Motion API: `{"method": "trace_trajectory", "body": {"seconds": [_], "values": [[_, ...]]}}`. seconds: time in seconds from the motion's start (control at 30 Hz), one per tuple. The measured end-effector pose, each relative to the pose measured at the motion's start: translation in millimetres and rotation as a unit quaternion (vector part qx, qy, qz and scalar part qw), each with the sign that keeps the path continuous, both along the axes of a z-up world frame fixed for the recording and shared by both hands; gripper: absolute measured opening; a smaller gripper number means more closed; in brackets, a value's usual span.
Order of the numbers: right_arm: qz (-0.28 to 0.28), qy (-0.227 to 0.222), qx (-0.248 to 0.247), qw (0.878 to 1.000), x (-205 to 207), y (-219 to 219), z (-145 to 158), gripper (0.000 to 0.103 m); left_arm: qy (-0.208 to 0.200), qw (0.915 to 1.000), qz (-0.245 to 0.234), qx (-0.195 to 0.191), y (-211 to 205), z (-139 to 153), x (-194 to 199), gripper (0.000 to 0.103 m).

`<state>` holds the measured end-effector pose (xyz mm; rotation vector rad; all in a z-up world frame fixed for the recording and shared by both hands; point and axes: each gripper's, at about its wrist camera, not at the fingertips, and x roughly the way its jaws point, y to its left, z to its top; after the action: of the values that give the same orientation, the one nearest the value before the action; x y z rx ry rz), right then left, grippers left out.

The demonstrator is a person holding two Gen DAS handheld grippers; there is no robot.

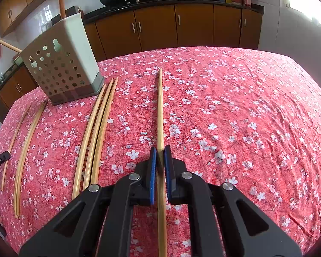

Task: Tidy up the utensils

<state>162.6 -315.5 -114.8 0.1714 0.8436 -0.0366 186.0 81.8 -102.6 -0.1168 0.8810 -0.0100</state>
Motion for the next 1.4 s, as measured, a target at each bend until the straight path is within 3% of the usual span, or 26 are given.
{"method": "trace_trajectory", "body": {"seconds": [0.43, 0.57, 0.87, 1.13, 1.4], "values": [[0.002, 0.000, -0.001, 1.000, -1.3, 1.6, 0.1, 0.009, 0.000, 1.0000, -0.001, -0.008, 2.3, 3.0, -2.8, 0.010], [0.007, 0.000, -0.003, 1.000, -13.5, 3.0, -0.4, 0.009, 0.001, 0.9998, -0.012, 0.018, -2.4, 4.8, -14.3, 0.010], [0.004, -0.006, 0.026, 1.000, -18.1, -7.3, 7.1, 0.008, 0.004, 0.9995, -0.009, 0.030, -6.3, 10.0, -15.4, 0.008], [-0.008, -0.093, 0.034, 0.995, -37.3, -17.9, 63.3, 0.008, -0.082, 0.9963, -0.013, 0.023, -7.2, 68.9, -30.2, 0.008], [-0.004, -0.158, 0.028, 0.987, -45.3, -16.9, 104.5, 0.008, -0.171, 0.9852, -0.012, 0.004, -9.7, 132.2, -38.1, 0.008]]}}
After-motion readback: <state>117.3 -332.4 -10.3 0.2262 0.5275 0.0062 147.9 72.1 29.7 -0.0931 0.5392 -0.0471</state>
